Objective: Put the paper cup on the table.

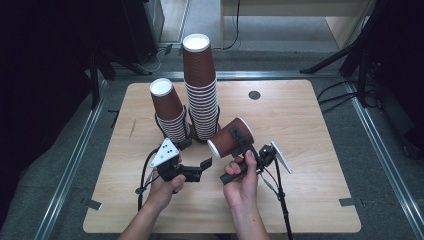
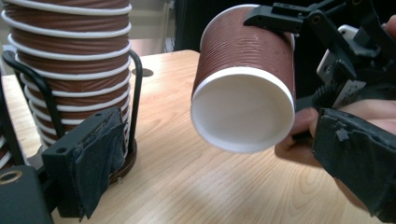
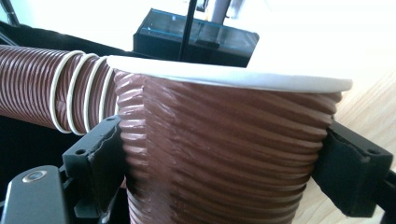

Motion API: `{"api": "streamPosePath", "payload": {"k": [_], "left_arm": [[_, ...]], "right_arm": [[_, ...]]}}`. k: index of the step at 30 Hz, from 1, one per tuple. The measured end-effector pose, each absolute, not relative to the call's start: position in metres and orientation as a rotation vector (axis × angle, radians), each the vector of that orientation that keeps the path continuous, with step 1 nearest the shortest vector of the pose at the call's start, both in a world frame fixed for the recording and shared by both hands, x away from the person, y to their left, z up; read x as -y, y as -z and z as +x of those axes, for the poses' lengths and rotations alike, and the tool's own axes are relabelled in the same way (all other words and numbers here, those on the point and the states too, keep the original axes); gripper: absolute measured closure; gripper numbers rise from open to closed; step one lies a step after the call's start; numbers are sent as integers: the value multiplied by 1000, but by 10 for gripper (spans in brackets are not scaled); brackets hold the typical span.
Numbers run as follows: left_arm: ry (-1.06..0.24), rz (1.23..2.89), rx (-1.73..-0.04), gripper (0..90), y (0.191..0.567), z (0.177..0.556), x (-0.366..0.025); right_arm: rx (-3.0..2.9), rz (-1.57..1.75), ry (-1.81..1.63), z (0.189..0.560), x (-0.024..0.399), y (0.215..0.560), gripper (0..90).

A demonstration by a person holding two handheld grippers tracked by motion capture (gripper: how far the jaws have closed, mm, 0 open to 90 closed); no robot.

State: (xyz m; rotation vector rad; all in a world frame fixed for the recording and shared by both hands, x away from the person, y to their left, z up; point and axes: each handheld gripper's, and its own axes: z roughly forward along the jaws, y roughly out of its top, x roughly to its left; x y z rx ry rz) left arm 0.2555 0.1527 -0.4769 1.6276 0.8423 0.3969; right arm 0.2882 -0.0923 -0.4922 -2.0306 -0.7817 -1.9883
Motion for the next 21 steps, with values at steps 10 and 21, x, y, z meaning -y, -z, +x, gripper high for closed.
{"api": "streamPosePath", "payload": {"k": [10, 21], "left_arm": [[-409, 1631, -896, 31, 484, 252, -169], [-438, 1603, -1014, 31, 493, 252, -206]], "right_arm": [[1007, -2045, 2127, 293, 97, 487, 128], [1242, -2018, 2283, 295, 97, 481, 127]]}}
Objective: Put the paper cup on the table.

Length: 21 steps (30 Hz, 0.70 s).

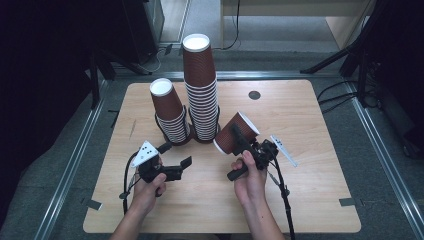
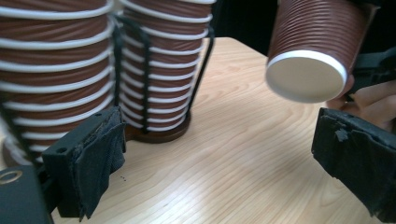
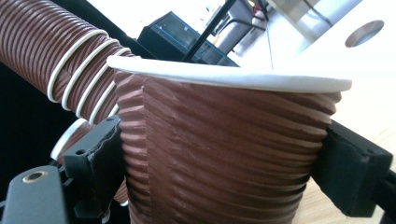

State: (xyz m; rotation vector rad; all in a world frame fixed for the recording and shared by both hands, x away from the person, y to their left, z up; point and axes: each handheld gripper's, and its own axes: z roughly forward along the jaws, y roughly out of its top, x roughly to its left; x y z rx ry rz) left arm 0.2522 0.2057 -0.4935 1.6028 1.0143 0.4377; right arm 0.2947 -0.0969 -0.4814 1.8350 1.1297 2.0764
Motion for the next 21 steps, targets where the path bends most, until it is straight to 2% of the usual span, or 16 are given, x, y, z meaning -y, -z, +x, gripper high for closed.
{"api": "streamPosePath", "payload": {"k": [21], "left_arm": [[-521, 1590, -1232, 31, 526, 245, -269]], "right_arm": [[-1363, 1356, -2014, 299, 100, 463, 135]]}}
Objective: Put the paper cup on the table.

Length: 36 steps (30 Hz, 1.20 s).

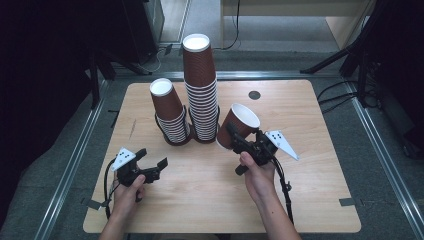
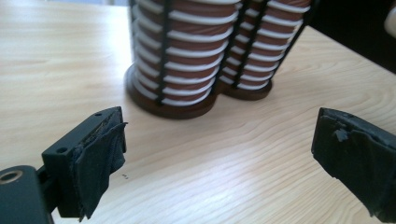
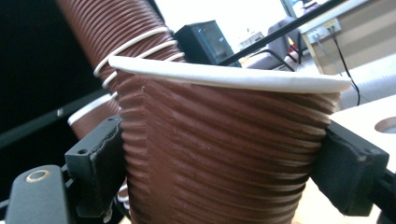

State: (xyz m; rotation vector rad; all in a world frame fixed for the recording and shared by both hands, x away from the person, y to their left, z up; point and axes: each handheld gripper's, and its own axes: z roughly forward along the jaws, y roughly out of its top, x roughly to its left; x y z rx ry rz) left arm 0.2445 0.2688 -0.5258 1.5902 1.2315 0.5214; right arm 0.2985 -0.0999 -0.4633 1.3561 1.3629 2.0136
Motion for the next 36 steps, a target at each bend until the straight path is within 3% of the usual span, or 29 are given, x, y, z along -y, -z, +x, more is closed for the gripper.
{"api": "streamPosePath", "payload": {"k": [14, 36], "left_arm": [[-551, 1590, -1332, 32, 544, 231, -299], [-585, 1586, -1336, 31, 551, 233, -297]], "right_arm": [[-1389, 1178, -1736, 312, 102, 459, 131], [-1406, 1021, -1501, 341, 109, 475, 131]]}}
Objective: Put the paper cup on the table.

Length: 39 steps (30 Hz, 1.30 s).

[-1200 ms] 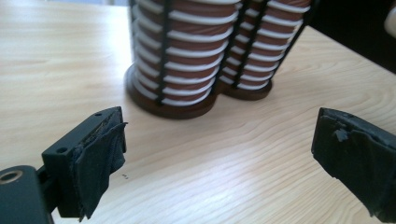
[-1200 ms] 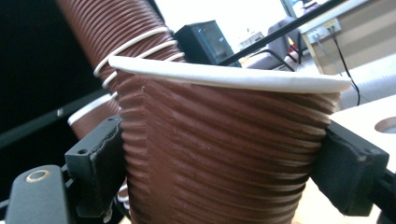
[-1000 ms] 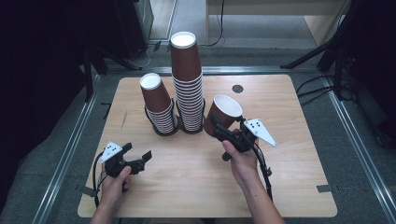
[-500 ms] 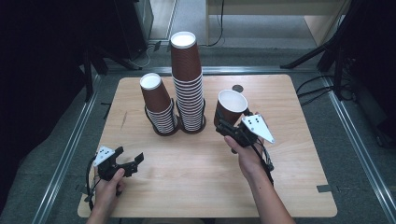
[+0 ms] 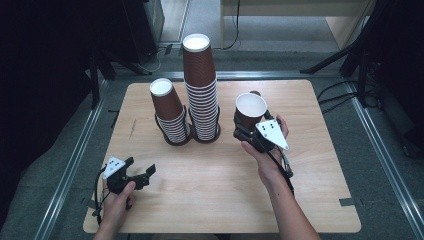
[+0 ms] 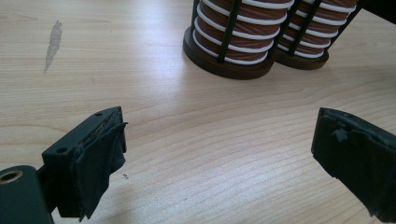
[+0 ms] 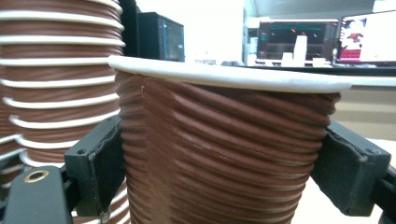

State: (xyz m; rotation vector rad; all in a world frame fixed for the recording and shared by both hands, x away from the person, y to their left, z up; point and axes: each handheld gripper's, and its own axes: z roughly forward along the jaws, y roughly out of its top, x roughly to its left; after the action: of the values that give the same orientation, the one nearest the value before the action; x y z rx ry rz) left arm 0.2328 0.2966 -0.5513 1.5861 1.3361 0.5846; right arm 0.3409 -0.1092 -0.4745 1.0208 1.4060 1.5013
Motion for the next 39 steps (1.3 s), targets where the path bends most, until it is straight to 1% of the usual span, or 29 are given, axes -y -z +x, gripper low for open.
{"api": "streamPosePath", "payload": {"k": [15, 25, 39], "left_arm": [[-583, 1592, -1335, 32, 552, 233, -296], [-575, 1588, -1335, 32, 551, 233, -298], [-572, 1589, -1333, 32, 552, 234, -296]], "right_arm": [[-1395, 1024, -1341, 376, 119, 498, 127], [-1382, 1163, -1304, 400, 134, 522, 128], [-1412, 1195, -1244, 409, 137, 534, 127]]}}
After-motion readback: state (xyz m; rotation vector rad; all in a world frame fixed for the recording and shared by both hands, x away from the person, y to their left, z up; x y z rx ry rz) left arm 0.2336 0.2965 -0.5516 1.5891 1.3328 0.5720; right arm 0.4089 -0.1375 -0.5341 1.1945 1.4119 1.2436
